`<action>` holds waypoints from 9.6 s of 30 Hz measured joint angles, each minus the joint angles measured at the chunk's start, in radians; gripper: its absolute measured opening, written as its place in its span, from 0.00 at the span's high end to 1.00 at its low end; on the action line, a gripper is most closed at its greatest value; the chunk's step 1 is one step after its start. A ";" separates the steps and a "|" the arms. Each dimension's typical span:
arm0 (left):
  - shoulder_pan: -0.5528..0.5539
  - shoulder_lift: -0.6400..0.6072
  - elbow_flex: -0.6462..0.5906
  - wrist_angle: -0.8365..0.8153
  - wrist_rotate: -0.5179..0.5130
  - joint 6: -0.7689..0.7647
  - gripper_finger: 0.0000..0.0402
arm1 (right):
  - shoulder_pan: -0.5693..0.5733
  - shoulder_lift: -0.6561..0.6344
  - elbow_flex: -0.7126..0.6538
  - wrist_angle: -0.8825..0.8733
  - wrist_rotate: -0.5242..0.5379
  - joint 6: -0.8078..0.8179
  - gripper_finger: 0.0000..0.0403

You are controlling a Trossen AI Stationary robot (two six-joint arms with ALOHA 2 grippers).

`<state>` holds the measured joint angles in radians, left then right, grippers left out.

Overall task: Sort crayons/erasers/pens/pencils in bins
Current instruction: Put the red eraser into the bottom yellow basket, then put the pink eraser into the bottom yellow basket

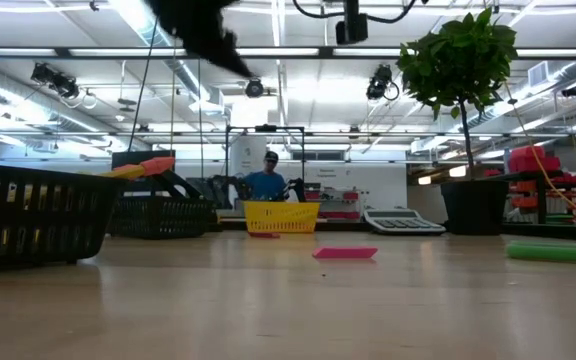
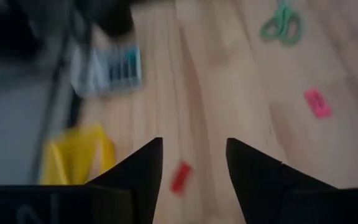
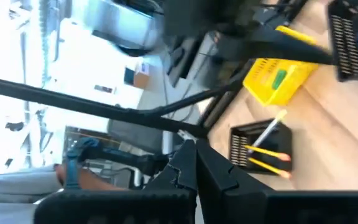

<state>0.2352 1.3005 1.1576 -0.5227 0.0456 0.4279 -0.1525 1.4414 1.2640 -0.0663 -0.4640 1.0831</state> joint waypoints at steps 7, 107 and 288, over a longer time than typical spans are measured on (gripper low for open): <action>0.058 0.145 0.003 -0.047 0.078 -0.021 0.55 | 0.019 -0.060 0.000 0.013 0.010 0.017 0.98; 0.152 0.791 0.275 -0.180 0.033 0.324 0.51 | 0.201 -0.365 0.001 -0.399 0.389 -0.295 0.98; -0.432 0.770 0.210 0.211 -0.068 -0.563 0.57 | 0.790 -0.290 0.001 -0.990 1.123 0.327 0.98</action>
<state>-0.1967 2.0702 1.3678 -0.3116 -0.0220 -0.1352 0.6376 1.1511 1.2652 -1.0566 0.6585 1.4097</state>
